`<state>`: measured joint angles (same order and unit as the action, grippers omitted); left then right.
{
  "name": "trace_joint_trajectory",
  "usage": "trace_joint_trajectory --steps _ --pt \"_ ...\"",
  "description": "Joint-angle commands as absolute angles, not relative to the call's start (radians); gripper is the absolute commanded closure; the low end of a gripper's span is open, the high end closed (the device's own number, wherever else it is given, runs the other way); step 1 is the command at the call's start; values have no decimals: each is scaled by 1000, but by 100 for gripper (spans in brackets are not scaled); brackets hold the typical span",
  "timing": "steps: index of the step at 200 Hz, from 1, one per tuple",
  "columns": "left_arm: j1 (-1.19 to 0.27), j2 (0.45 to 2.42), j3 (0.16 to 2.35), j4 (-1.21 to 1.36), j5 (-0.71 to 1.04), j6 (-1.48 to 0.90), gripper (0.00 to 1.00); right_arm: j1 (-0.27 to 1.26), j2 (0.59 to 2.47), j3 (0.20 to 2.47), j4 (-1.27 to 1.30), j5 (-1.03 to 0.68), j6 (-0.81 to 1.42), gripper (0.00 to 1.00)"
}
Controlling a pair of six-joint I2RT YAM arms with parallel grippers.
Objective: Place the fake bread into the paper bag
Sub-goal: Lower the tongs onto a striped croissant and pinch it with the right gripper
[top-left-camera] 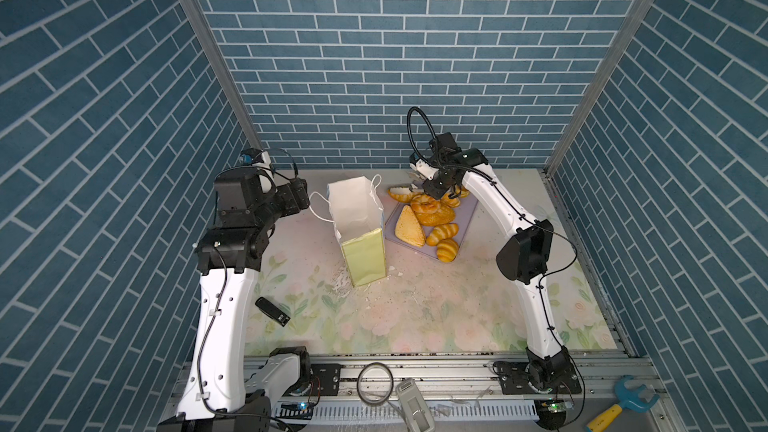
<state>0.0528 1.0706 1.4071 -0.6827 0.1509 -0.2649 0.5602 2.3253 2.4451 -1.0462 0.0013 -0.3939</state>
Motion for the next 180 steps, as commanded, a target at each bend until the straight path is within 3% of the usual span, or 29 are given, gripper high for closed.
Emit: trace_joint_trajectory --steps 1,105,180 --pt "57 1060 1409 -693 137 -257 15 567 2352 2482 -1034 -19 -423 52" --pt "57 1086 1418 -683 158 -267 16 567 2462 2533 -988 59 -373 46" --pt "57 1098 1437 -686 169 -257 15 574 2466 2557 -1038 54 -333 60"
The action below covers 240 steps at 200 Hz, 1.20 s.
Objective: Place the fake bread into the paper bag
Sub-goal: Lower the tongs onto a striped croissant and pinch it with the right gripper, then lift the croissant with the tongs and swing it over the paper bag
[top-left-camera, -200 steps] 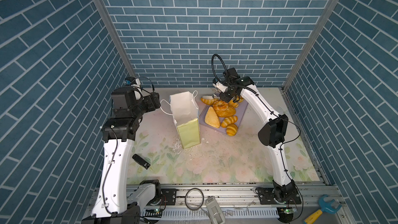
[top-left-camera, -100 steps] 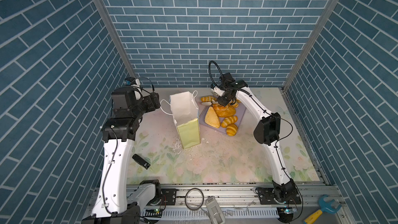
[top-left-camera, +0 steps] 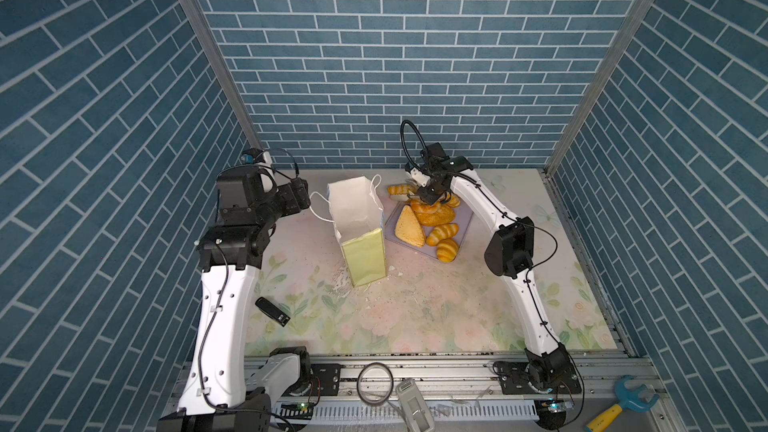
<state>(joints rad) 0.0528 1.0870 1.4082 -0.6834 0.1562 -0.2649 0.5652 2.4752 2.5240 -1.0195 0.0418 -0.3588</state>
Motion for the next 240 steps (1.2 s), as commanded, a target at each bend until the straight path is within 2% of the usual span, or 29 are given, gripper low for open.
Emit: trace_joint_trajectory --steps 1,91,167,216,240 --pt "56 1098 1438 -687 170 -257 15 574 2465 2558 -1038 55 -332 60" --pt "56 1105 1448 -689 199 -245 15 591 2287 2428 -943 131 -249 73" --pt "57 1100 1444 -692 222 -250 15 591 2127 2252 -747 88 -147 75" --pt "57 1090 1426 -700 250 -255 15 590 2097 2316 -767 60 -95 75" --pt "56 1073 1408 -672 290 -259 16 591 2029 2319 -769 -10 -70 74"
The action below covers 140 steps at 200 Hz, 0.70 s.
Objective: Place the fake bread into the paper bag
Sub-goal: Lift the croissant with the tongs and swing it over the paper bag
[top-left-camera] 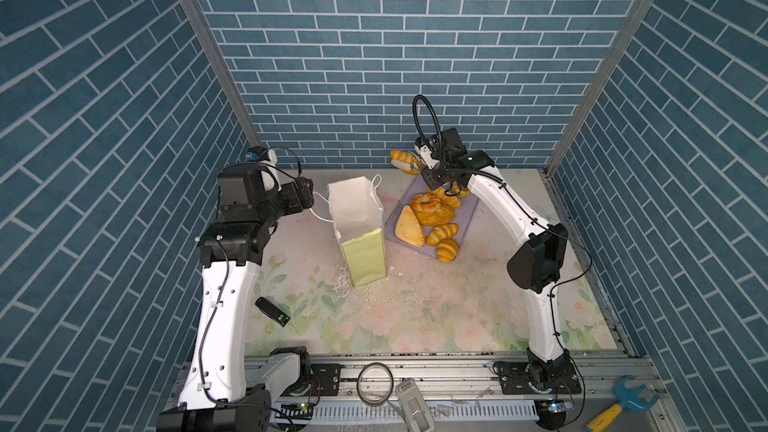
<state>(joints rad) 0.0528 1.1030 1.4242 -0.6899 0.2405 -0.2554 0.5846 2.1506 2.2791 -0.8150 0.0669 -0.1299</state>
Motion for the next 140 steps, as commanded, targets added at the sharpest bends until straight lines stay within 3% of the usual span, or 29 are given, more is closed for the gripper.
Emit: trace_joint_trajectory --steps 1,78,140 --pt "57 1074 1408 -672 290 -259 16 590 2026 2320 -769 -14 -70 74" --pt "57 1081 1395 -711 377 -263 24 608 1836 2302 -788 -212 -10 73" --pt "55 1116 1337 -650 434 -285 46 689 1761 2310 -831 -207 -3 72"
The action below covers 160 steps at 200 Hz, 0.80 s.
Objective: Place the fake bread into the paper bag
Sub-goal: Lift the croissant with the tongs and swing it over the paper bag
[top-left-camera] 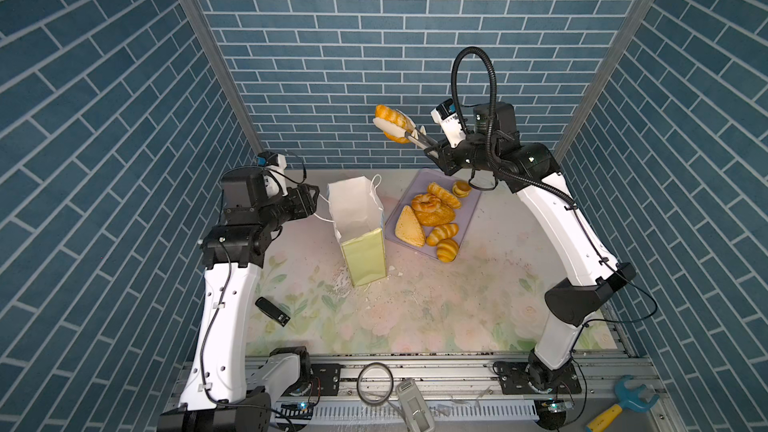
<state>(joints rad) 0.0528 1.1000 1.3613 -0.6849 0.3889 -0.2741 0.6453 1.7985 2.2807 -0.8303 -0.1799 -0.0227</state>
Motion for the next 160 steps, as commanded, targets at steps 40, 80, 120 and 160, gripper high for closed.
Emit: trace_joint_trajectory --steps 40,80,120,160 --pt "55 1129 1332 -631 440 -264 64 784 1739 2326 -872 -166 -25 71" --pt "55 1123 1302 -581 482 -293 78 886 1732 2357 -900 -104 10 71" --pt "55 1105 1261 -541 499 -305 91 975 1723 2349 -900 -6 67 71" --pt "55 1075 1223 -520 489 -341 97 1000 1707 2299 -896 46 223 71"
